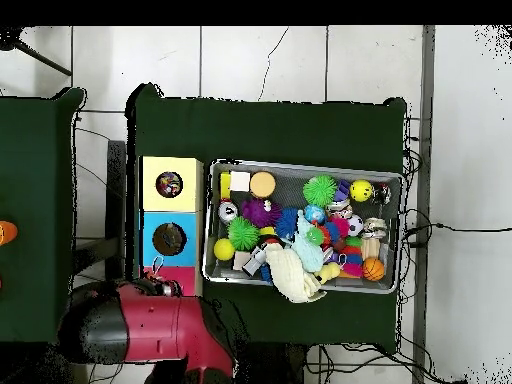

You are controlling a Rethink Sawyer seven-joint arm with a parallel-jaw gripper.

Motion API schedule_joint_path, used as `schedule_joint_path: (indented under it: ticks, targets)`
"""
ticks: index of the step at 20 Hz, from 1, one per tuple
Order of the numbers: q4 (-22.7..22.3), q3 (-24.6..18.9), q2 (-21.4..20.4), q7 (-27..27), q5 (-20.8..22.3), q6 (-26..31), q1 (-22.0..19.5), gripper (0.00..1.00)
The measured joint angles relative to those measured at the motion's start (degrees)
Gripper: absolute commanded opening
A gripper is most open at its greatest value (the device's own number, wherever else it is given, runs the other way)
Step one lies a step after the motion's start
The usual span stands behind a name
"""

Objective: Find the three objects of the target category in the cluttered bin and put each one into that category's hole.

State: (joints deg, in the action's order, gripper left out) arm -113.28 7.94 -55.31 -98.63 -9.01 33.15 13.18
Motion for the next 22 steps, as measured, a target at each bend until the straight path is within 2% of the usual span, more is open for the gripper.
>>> schedule_joint_path:
  ticks: [11,17,20,22]
  targets:
    - [0.56,-0.07,6.66,0.0,0.04,-9.03,-4.08,0.0]
    - [0.57,-0.21,9.41,0.0,-0.01,-12.51,-4.14,0.0]
    - [0.6,-0.59,12.62,0.0,-0.82,-16.12,-4.04,0.0]
    - [0.49,-0.33,12.81,0.0,-1.73,-17.11,-3.75,0.0]
